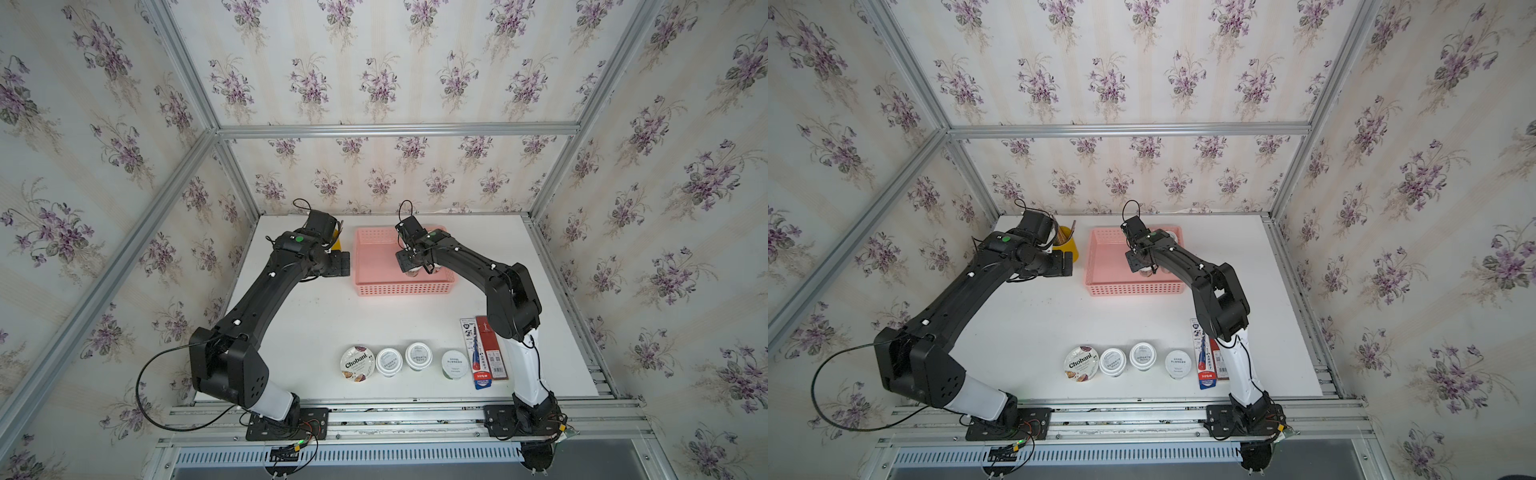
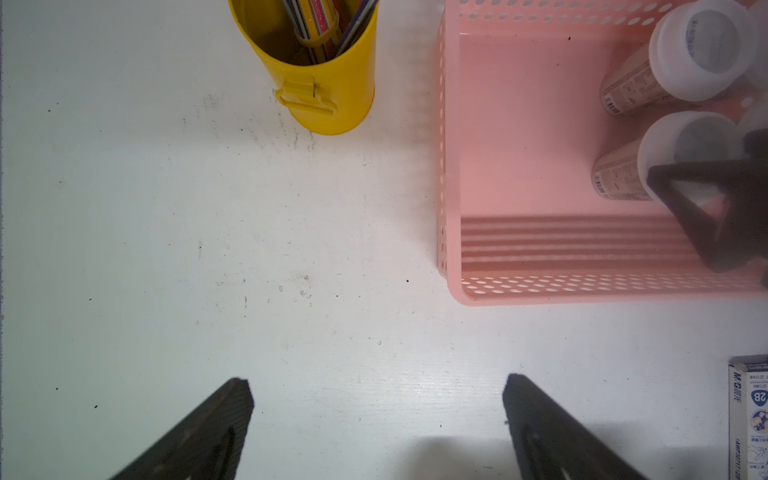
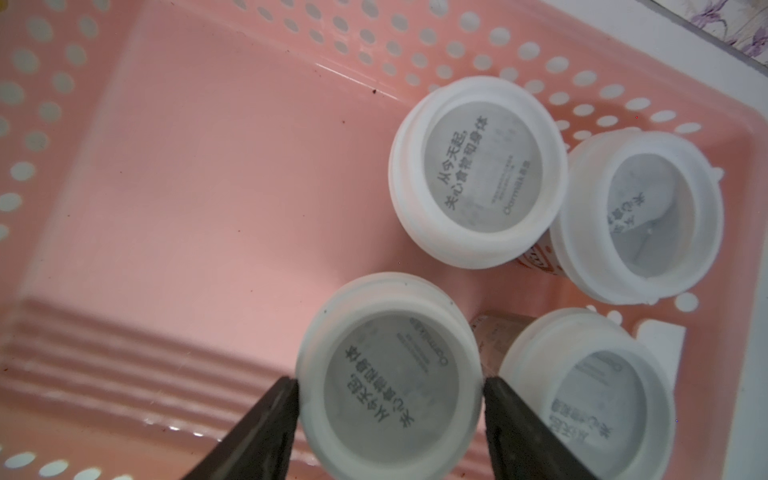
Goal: Put the yogurt in the basket
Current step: Place the yogurt in the basket.
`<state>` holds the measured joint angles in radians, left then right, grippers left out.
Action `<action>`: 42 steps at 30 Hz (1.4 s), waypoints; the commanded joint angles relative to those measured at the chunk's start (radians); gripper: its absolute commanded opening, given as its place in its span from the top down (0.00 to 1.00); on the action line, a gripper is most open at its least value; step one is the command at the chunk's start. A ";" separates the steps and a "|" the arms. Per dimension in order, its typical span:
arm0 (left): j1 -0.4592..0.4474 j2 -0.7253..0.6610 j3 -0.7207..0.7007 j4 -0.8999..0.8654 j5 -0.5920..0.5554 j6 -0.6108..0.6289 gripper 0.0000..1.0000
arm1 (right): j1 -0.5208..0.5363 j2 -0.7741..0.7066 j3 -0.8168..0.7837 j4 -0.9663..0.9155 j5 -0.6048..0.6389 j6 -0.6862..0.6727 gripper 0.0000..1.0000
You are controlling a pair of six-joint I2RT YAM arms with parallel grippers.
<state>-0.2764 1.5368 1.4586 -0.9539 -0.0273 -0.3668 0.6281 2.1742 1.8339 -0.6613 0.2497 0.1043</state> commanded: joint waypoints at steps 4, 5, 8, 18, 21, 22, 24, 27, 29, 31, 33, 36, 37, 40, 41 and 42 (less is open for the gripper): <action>0.000 -0.010 -0.001 0.000 -0.011 0.006 0.01 | -0.003 0.002 0.004 -0.001 0.039 -0.012 0.26; 0.000 -0.008 0.000 0.000 -0.012 0.005 0.01 | -0.004 0.004 0.005 -0.001 0.042 -0.012 0.26; 0.000 -0.010 -0.001 0.000 -0.014 0.005 0.01 | -0.007 0.006 0.007 -0.001 0.046 -0.014 0.26; 0.001 -0.012 -0.001 0.000 -0.017 0.005 0.01 | -0.009 0.009 0.005 -0.003 0.047 -0.015 0.26; 0.000 -0.012 -0.001 0.000 -0.019 0.003 0.01 | -0.008 0.009 0.005 0.000 0.037 -0.015 0.24; 0.000 -0.012 -0.002 0.000 -0.019 0.003 0.01 | -0.009 0.007 0.005 0.000 0.036 -0.015 0.24; 0.001 -0.012 -0.002 0.000 -0.019 0.005 0.01 | -0.009 0.004 0.008 -0.001 0.033 -0.014 0.22; 0.000 -0.010 0.000 0.000 -0.017 0.003 0.01 | -0.009 -0.001 0.014 0.000 0.024 -0.015 0.21; 0.000 -0.009 0.002 0.000 -0.017 0.003 0.01 | -0.009 -0.001 0.026 -0.008 0.017 -0.015 0.19; 0.000 -0.012 0.001 0.000 -0.017 0.004 0.01 | -0.009 0.000 0.039 -0.015 0.011 -0.015 0.18; 0.001 -0.013 0.000 0.001 -0.017 0.005 0.01 | -0.009 -0.001 0.047 -0.019 0.005 -0.015 0.18; 0.000 -0.014 0.002 0.001 -0.020 0.005 0.01 | -0.008 -0.005 0.058 -0.025 -0.005 -0.015 0.18; 0.000 -0.015 0.002 0.001 -0.019 0.006 0.01 | -0.009 -0.008 0.063 -0.030 -0.012 -0.014 0.18; -0.001 -0.018 0.006 0.000 -0.014 0.006 0.01 | -0.008 -0.040 0.061 -0.037 -0.050 -0.004 0.18; -0.002 -0.021 0.006 0.001 -0.009 0.006 0.01 | -0.007 -0.060 0.053 -0.035 -0.064 0.000 0.18; -0.005 -0.024 0.006 0.001 -0.005 0.005 0.01 | -0.006 -0.079 0.043 -0.035 -0.076 0.004 0.18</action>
<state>-0.2779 1.5230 1.4586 -0.9543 -0.0349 -0.3672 0.6209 2.1403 1.8851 -0.6853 0.2161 0.0982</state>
